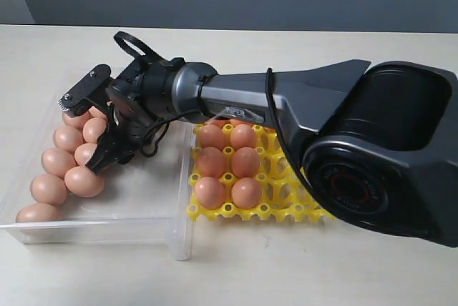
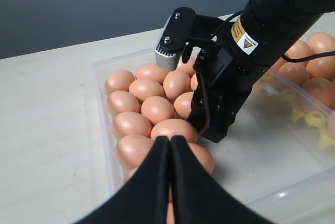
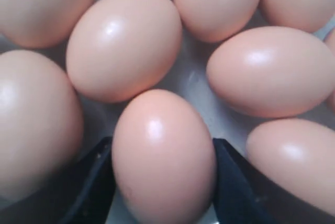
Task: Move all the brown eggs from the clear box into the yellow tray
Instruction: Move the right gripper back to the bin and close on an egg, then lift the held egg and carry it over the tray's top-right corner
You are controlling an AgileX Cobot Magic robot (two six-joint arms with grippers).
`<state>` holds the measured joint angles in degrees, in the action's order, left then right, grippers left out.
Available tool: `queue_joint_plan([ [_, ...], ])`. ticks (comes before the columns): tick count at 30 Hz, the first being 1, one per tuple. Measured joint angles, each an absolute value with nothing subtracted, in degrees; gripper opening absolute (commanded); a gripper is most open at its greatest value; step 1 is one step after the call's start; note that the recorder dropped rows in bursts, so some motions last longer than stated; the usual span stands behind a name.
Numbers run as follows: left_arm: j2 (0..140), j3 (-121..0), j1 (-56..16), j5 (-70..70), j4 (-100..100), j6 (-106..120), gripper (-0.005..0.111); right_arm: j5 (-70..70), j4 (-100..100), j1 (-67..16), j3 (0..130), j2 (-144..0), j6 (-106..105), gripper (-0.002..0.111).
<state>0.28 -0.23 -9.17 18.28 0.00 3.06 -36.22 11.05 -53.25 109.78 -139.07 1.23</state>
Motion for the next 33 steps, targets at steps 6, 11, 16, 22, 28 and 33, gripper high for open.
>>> queue_joint_plan([
  [6, 0.3, -0.2, -9.2, 18.3, 0.0, 3.1, 0.000, -39.3, 13.3, -53.4, 109.4, -132.1, 2.9, 0.000],
  [11, 0.3, -0.2, -9.2, 18.3, 0.0, 3.1, 0.000, -39.2, 13.4, -53.4, 109.4, -122.7, 5.8, 0.000],
  [16, 0.3, -0.2, -9.2, 18.3, 0.0, 3.1, 0.000, -40.0, 20.5, -53.4, 109.0, -115.4, 13.4, 0.000],
  [22, 0.3, -0.2, -9.2, 18.3, 0.0, 3.1, 0.000, -40.1, 39.6, -50.2, 93.5, -102.6, 32.8, 0.000],
  [28, 0.3, -0.2, -9.2, 18.3, 0.0, 3.1, 0.000, -23.1, 44.4, -35.2, 61.8, -87.1, 45.5, 0.000],
  [33, 0.3, -0.2, -9.2, 18.3, 0.0, 3.1, 0.000, 7.5, 43.3, -22.0, 46.3, -89.3, 47.0, 0.000],
])
